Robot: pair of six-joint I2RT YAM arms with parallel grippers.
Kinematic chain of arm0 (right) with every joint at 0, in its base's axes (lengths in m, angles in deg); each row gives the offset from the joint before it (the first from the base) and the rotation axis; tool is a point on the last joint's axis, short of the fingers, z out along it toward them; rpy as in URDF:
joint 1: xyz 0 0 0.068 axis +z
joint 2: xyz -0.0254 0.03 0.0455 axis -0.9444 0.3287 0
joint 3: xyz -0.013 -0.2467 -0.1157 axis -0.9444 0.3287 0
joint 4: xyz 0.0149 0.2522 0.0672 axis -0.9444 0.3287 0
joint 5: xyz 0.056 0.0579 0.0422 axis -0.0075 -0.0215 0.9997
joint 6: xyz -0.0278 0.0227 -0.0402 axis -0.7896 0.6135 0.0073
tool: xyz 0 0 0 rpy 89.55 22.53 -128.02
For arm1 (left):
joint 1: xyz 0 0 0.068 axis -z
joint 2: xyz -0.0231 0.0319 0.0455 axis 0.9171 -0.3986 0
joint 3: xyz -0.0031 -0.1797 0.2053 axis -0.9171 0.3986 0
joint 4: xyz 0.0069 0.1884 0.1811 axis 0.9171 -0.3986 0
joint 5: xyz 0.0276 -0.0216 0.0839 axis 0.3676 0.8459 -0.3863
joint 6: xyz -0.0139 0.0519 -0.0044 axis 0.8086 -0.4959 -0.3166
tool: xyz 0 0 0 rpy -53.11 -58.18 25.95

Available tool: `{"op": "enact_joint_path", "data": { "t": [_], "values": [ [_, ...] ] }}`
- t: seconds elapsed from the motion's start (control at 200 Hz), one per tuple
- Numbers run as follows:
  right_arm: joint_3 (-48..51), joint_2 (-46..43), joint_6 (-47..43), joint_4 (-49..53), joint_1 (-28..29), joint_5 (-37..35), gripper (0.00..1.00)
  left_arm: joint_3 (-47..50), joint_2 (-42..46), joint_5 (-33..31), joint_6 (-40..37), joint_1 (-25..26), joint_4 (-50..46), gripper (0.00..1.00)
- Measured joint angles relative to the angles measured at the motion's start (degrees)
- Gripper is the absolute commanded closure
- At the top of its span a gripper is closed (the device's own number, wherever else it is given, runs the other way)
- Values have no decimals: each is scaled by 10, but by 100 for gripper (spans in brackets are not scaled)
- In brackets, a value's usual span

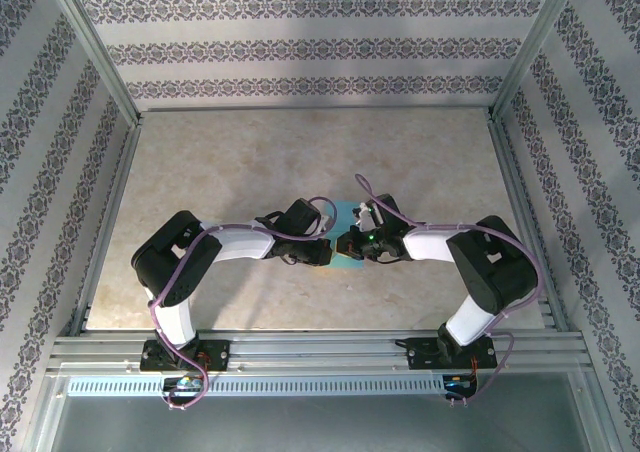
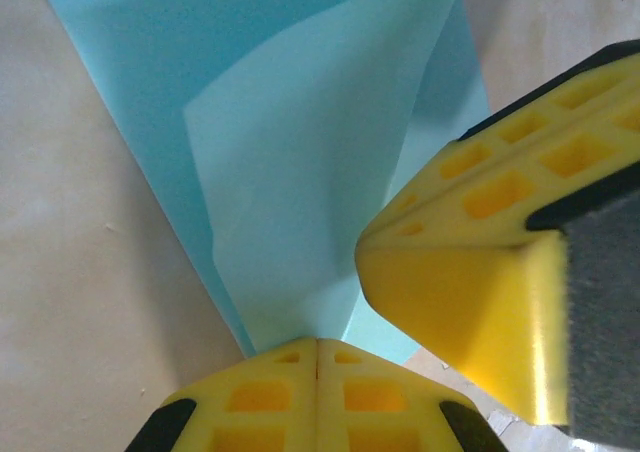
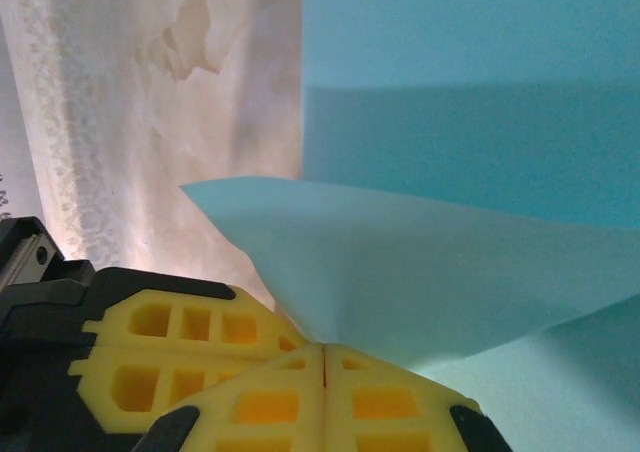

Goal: Fold a paper plane with a square sheet of paper (fold left side to right side)
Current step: Fold the triangle a second time at the center of the table.

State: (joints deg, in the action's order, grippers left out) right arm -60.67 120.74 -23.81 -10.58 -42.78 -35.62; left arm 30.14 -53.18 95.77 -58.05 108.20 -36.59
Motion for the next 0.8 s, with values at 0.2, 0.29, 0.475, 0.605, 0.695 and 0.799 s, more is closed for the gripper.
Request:
{"op": "enact_joint_path", "data": {
  "t": [0.2,0.29,0.475,0.605,0.695,0.799],
  "values": [
    [0,11,0,-4,0,-4,100,-2,0,-5,0,3,-3,100],
    [0,15,0,-4,0,-7,100,-5,-1,-5,0,3,-8,100],
    [0,22,-3,-5,-2,-9,100,-6,-2,-6,0,3,-11,100],
    [0,22,-9,-5,-12,-8,100,-6,-2,-6,0,3,-11,100],
    [-1,22,-16,-2,-25,-7,100,-6,-2,-7,0,3,-10,100],
    [-6,22,-23,5,-43,-10,100,-6,-2,-7,0,3,-10,100]
  ]
}}
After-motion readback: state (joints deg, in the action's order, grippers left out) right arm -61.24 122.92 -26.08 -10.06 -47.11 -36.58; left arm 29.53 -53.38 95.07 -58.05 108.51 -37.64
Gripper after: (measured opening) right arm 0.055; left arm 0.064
